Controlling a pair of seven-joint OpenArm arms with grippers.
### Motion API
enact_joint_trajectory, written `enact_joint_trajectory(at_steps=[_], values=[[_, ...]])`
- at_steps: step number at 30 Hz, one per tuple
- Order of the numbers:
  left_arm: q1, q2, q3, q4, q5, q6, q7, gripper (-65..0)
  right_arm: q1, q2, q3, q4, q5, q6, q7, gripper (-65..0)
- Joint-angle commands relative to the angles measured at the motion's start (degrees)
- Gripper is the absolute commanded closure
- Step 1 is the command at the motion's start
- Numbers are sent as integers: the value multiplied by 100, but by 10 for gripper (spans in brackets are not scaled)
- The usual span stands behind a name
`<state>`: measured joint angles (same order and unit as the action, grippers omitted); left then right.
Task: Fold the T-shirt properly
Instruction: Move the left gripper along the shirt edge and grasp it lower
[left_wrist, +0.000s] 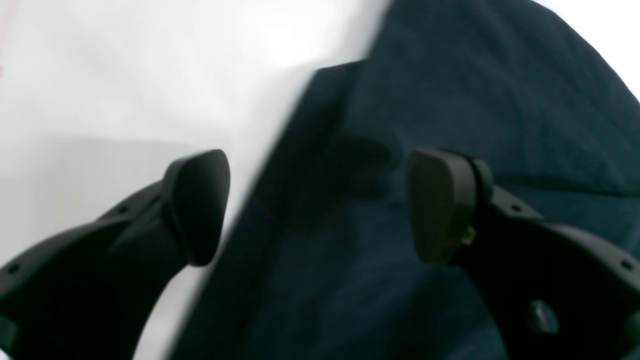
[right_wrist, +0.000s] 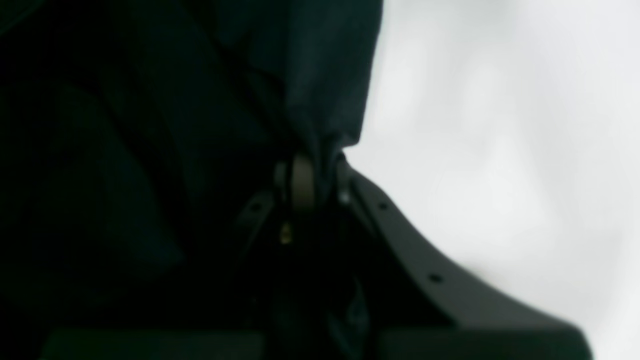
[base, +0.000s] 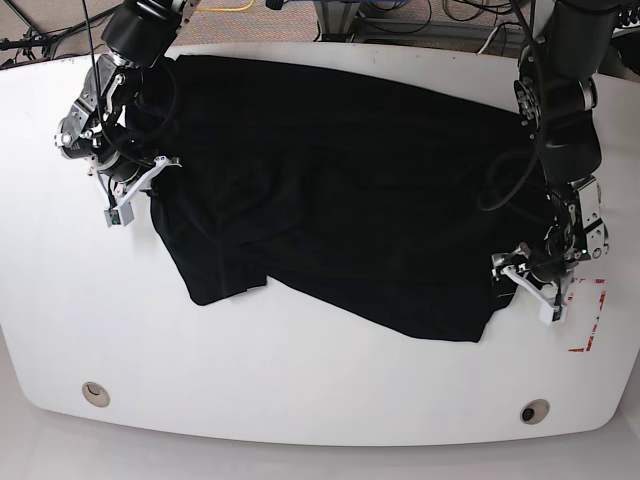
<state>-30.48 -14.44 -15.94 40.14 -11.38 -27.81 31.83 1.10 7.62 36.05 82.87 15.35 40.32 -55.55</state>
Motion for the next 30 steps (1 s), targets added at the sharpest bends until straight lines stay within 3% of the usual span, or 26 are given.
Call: enact_joint_trajectory(at_steps=[1,15,18,22,25,30], values=[[-139,103,148,43,-45,-27,21,-519,17,60,12,51,-116,-32,-137,-13],[-148,288,219,43,-10,8,3,-507,17,51,12,51,-124,-32,-137,-13],[-130,288,219,43,-10,8,3,-406,17,51,12,51,-116,-32,-137,-11],[-121,288,421,43,-10,16,3,-151,17,51,12,51,-124,-32,-129,0],[-112,279,614,43,-10,16,3,-4,17,51,12,51,-116,-32,-129,0],[-86,279,746,87,-10,16,3,0,17,51,3,166,-116,-32,-129,0]])
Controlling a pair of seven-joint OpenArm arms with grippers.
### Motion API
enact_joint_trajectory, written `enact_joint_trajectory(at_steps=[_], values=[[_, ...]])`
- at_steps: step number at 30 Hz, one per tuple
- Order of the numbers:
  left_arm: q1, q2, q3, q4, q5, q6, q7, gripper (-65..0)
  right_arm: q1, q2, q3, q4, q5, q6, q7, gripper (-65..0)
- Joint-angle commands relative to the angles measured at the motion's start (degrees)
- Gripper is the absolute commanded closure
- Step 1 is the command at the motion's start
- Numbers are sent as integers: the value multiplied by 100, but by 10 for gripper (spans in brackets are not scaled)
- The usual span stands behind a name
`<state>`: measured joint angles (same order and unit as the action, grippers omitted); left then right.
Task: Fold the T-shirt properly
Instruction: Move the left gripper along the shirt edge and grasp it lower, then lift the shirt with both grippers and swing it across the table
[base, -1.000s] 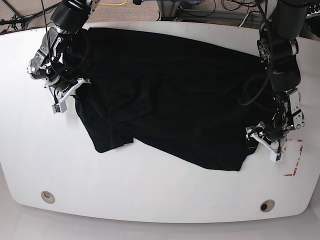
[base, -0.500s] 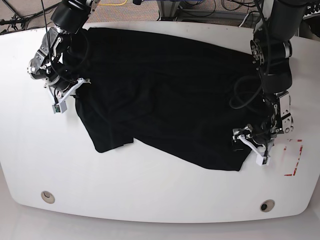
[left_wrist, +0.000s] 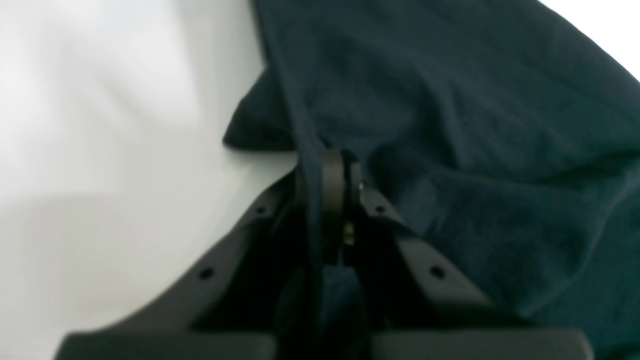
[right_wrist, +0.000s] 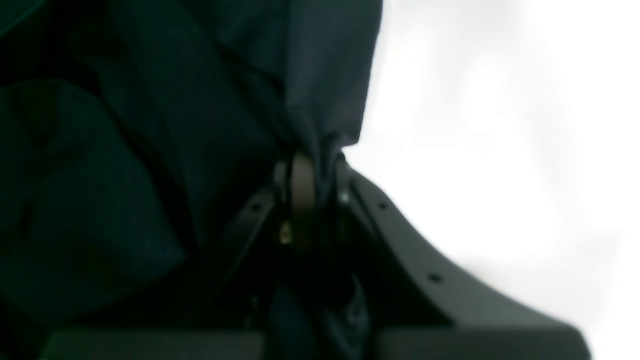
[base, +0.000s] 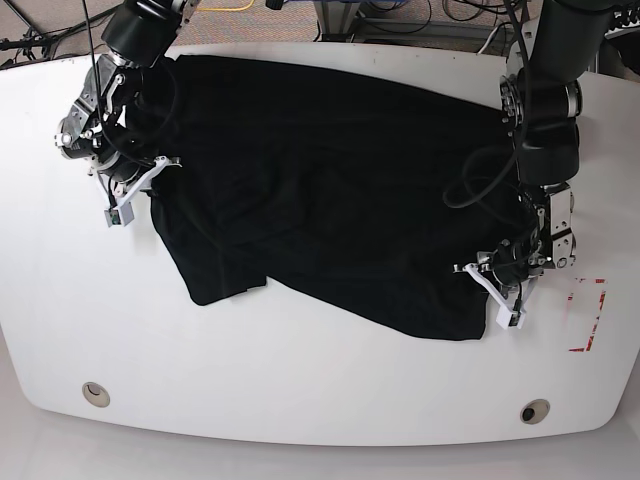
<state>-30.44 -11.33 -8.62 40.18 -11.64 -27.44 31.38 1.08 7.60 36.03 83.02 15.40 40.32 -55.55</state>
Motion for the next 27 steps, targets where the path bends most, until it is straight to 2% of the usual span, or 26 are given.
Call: enact_joint_trajectory(at_steps=[1,5,15,21,27], values=[[-82,-32,14,100,17,-21,67,0,19,54,6,203,-120,-32,-129,0],[129,-40,14,513,-1,-38,172,0,-69,54,6,669,-111,-32,-208,0],[991,-278,-12,3063,-19,-47,1095,0,-227,106,6,1724,-155,-32,-427,0],[1457,-286,-443,4557,-10,-65,1570,0,-192,335,-3,2278,-102,-32,-744,0],[1474,-286,-654,5428,-10,-65,2010,0,142,511,-3,2621,-102,-32,-964,0]])
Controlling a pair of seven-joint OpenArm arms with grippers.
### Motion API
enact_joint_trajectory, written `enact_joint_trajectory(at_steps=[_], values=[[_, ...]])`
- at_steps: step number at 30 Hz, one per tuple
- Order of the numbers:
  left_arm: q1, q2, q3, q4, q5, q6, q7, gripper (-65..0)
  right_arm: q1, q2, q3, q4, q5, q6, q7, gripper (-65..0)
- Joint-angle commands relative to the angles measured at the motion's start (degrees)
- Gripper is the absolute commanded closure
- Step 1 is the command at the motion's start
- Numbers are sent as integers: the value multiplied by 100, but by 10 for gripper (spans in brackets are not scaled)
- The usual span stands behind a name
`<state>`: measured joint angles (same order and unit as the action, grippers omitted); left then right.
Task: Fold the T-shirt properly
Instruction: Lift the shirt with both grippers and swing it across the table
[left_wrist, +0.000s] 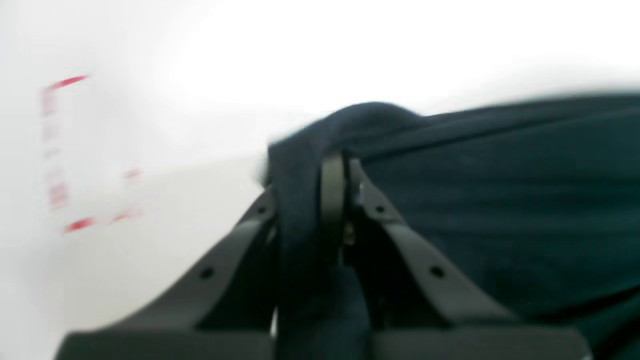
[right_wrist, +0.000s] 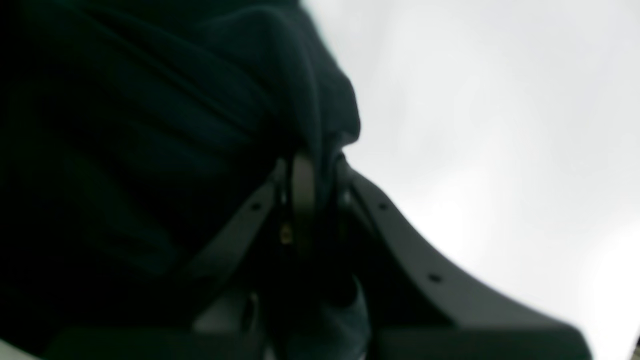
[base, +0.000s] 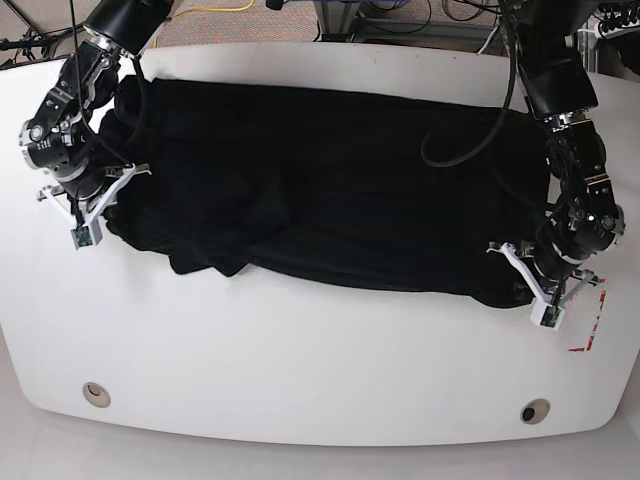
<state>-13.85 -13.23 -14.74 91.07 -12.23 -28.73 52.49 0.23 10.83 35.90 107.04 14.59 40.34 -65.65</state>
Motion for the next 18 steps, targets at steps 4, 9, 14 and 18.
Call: enact_joint_trajectory(at_steps=[4,9,14,18], values=[[-211,-96,-77,814,58,64,-14,0,570,319,10,351,-22,-34,-156,0],[-519,-105,-86,1175,76,73,144,0,1151,557,-166,377,-22,-34,-279,0],[-1134,-255,-157,1438,76,82,584,0,1810,979,-658,386,-22,-34,-332,0],[-1688,-272,-157,1465,76,91,716,0,2443,1216,-922,368,-22,-34,-534,0]])
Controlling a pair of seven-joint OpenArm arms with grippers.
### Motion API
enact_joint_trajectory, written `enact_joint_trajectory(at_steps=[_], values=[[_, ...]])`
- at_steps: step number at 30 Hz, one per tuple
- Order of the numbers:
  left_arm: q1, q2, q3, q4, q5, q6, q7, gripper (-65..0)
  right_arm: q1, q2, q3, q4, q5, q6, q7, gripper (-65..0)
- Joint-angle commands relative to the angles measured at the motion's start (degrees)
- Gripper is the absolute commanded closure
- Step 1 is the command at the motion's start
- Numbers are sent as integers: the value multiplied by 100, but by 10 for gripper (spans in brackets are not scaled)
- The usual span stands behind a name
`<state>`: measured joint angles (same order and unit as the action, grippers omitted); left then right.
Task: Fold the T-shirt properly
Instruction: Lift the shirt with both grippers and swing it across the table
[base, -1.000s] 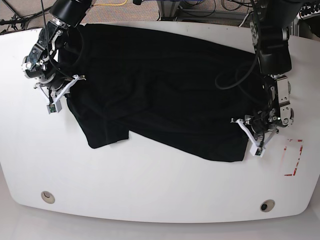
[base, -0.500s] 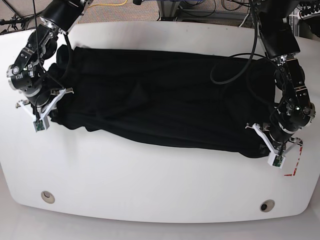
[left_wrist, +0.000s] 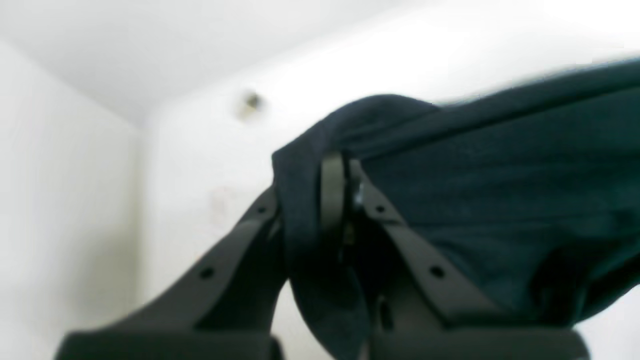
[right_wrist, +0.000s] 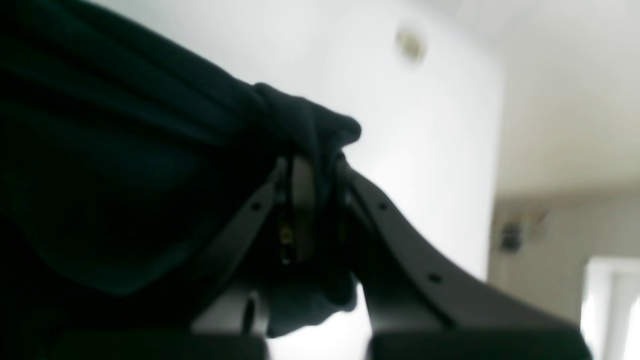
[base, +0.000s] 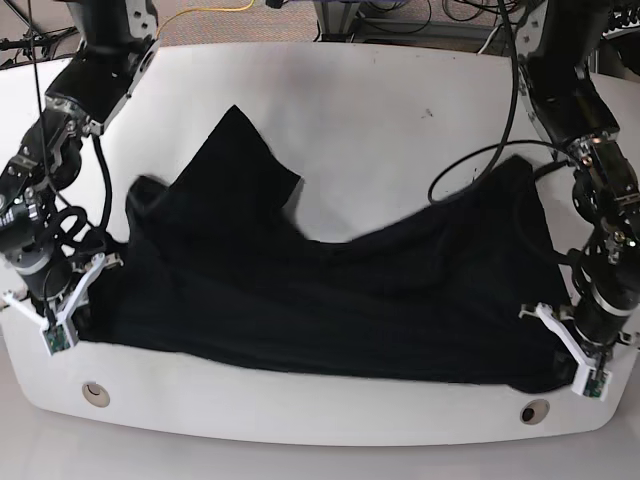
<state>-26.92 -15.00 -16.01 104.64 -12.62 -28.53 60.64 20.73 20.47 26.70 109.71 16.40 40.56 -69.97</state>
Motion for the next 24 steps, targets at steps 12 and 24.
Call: enact_joint_trajectory(at_steps=[12,24], values=[[-1963,-658,-3,55,124,80,-99,0,2520,1061,-1101,-321,-203,-56,-242,0],[-3440,-790,67,-499,124,80,-99,0,4841,1465,-2279,-1455,-203,-56,-251,0]])
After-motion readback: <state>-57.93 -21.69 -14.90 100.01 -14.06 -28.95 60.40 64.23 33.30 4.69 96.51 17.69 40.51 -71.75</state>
